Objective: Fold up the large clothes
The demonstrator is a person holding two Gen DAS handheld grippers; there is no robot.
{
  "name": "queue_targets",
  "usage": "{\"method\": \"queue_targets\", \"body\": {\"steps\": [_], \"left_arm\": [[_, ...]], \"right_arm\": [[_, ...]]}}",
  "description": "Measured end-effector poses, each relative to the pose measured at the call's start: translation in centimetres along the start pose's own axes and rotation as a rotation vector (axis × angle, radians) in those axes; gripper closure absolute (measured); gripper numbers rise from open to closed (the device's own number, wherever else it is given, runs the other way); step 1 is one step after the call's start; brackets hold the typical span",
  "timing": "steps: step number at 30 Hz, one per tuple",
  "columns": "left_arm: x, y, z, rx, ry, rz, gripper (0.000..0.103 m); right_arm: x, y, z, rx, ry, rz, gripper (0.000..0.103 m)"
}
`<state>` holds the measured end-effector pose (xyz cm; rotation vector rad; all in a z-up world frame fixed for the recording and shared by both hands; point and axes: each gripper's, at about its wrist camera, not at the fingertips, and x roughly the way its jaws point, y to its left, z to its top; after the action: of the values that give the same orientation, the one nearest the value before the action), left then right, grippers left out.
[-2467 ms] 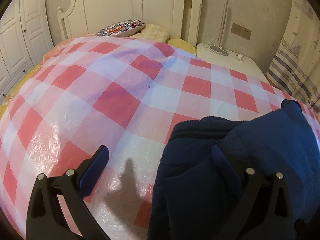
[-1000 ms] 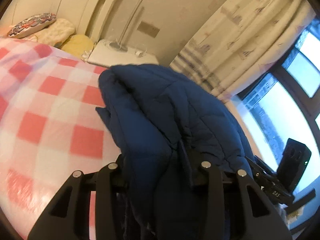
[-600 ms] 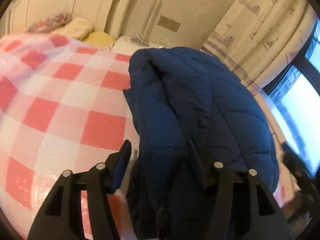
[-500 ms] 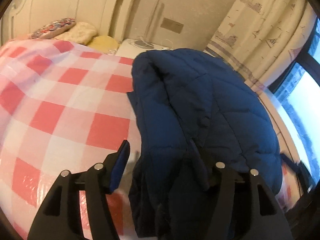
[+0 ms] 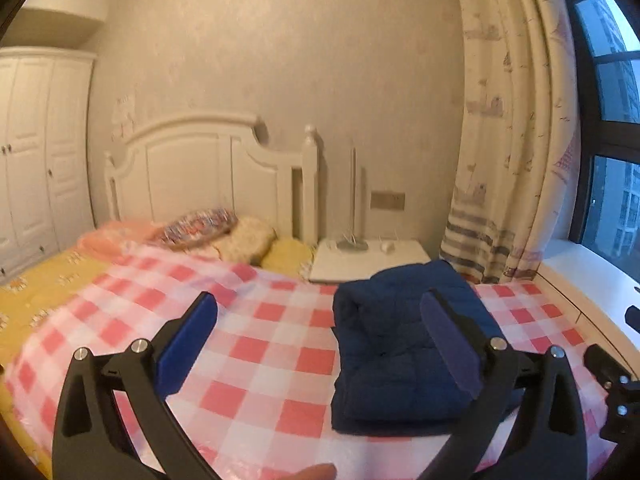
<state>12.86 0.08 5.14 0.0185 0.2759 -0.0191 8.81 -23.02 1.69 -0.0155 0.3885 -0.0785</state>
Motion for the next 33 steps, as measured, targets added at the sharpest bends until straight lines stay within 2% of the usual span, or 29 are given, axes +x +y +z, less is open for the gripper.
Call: {"method": "queue_targets", "body": {"steps": [2,5,11,33], "left_arm": [[-1.5,-0.7,-0.7,0.031,0.0,0.01,0.002],[-2.8,-1.6,-2.0,0.073,0.046,-0.01,0.002],[-4.1,-1.7,-4.5,0.062,0.071,-0.034,0.002],[-4.8,-1.3,-5.5,0.044,0.087,-0.044,0.002]], "right_arm": [[-1.3,0.2,-0.8,0.015,-0.014,-0.001,0.005],[-2.2,0.4,-1.7,0.034,-0.021,0.018,0.005],[-3.9,2.0,-3.1,-0.01,-0.037,-0.023,0.005],[-4.0,3.8,-3.9,-0.041,-0.018,0.016,0.005]]}}
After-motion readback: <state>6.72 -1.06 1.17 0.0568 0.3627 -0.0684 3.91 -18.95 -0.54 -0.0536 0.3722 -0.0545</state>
